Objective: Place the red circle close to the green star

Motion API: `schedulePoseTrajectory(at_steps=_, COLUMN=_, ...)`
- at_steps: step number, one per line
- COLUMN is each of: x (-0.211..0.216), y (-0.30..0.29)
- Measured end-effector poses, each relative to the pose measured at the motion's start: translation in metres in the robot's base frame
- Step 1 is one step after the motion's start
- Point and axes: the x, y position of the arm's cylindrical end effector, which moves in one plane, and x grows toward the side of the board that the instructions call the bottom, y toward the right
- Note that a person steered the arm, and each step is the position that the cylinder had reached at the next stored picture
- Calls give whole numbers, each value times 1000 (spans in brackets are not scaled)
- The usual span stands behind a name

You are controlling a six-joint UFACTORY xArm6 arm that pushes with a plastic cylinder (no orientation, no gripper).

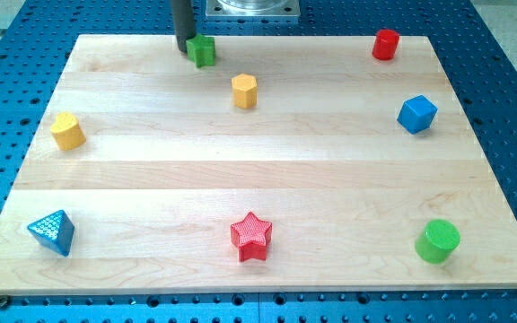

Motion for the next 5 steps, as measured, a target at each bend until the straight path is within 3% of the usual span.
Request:
schedulePoseTrajectory(at_steps=2, x=9, y=59)
schedulePoseTrajectory(at_steps=3, x=-7, y=71)
schedulePoseTrajectory(at_steps=5, x=-25, y=199)
